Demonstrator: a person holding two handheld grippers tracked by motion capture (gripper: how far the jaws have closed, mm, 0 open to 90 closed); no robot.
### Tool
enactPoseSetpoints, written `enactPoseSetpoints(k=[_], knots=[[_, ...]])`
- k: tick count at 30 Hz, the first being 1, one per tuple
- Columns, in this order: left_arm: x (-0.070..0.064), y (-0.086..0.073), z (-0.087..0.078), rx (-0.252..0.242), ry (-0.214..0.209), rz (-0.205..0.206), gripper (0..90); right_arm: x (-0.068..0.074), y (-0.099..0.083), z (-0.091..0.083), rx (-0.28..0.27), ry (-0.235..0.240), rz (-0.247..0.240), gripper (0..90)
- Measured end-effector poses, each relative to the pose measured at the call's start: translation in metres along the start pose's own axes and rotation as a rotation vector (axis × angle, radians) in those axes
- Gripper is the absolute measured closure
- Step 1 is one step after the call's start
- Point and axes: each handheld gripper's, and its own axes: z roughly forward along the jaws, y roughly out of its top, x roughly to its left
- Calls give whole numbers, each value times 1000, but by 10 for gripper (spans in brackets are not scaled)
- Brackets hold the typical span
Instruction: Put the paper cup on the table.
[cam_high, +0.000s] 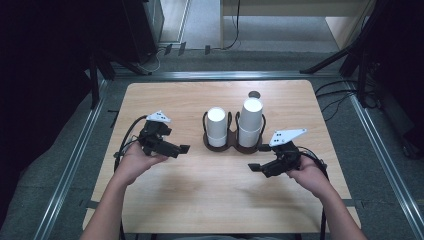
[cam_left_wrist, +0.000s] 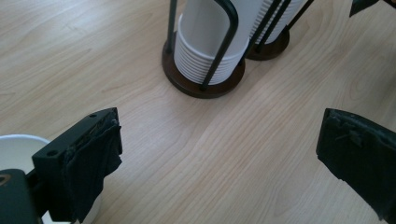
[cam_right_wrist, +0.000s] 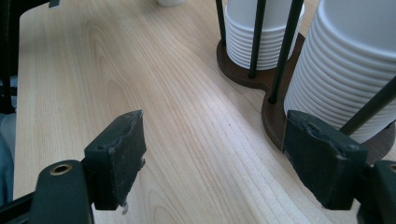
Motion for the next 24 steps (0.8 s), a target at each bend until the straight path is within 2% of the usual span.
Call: enactPoseSetpoints(k=[9, 12, 18, 24], knots=[[-13, 0, 12, 4, -52, 15, 5, 0, 0, 0, 1, -1, 1, 220], [-17, 0, 17, 13, -50, 34, 5, 0, 0, 0, 2, -1, 1, 220], [-25, 1, 23, 5, -71, 45, 5, 1, 0, 0, 5, 0, 0, 220], [-34, 0, 32, 23, -84, 61, 5, 1, -1, 0, 4, 0, 0, 220]])
